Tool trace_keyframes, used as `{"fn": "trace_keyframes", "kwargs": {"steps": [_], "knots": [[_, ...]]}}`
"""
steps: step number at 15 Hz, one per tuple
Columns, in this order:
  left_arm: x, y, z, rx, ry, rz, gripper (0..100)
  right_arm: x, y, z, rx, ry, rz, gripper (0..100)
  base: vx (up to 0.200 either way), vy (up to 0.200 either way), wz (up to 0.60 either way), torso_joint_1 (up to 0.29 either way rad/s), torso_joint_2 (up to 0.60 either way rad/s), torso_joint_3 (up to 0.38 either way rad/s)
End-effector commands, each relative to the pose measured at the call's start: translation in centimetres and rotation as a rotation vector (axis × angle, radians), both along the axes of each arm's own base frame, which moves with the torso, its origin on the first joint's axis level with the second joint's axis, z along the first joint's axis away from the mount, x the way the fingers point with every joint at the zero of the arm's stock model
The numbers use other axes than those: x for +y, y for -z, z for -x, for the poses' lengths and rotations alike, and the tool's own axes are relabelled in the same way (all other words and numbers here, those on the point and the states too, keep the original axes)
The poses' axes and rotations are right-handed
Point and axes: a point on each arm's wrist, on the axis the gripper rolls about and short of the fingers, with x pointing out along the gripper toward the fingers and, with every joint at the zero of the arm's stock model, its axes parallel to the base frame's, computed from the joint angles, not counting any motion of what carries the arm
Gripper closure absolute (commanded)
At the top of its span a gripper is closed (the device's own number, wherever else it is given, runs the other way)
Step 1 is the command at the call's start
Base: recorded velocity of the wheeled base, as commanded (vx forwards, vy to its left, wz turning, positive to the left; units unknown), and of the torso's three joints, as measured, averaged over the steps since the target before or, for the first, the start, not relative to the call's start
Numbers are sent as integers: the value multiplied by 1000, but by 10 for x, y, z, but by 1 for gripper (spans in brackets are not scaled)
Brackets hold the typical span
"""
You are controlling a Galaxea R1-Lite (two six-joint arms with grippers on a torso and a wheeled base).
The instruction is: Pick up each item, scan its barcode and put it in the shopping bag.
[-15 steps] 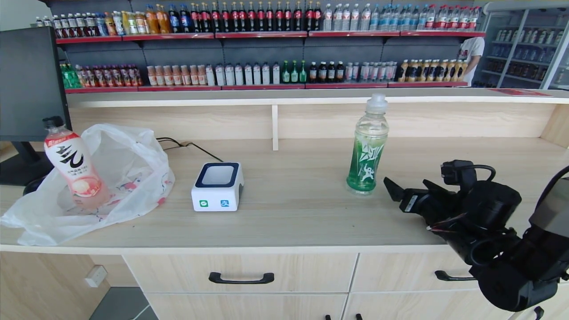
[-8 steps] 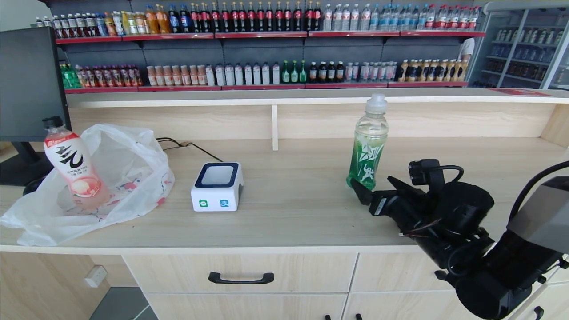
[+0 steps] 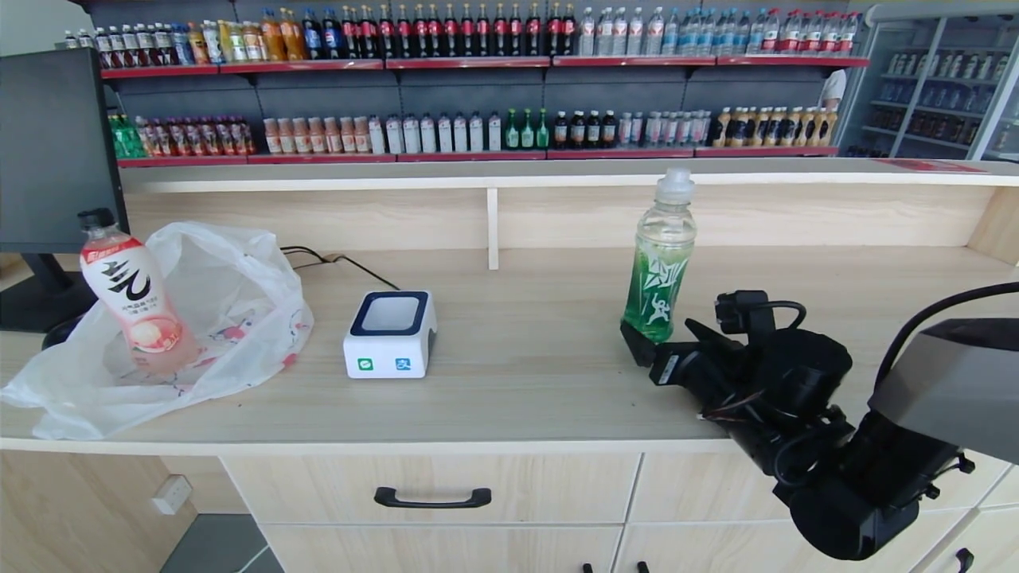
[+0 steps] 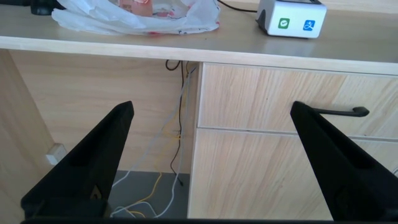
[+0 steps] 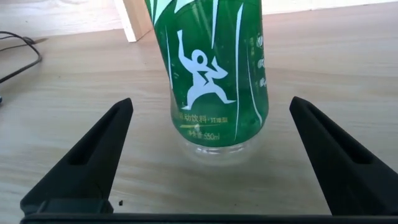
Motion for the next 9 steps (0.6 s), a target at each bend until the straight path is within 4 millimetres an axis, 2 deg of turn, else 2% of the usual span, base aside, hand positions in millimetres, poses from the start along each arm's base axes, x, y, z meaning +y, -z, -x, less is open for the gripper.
{"fn": "trace_keyframes", "kwargs": {"steps": [1, 9], "knots": [[0, 0, 0, 0, 0, 0, 0, -9, 6, -4, 20, 30, 6, 0, 0, 0, 0, 0, 0, 0], [0, 0, 0, 0, 0, -1, 0, -30, 5, -4, 32, 90, 8, 0, 0, 0, 0, 0, 0, 0]]}}
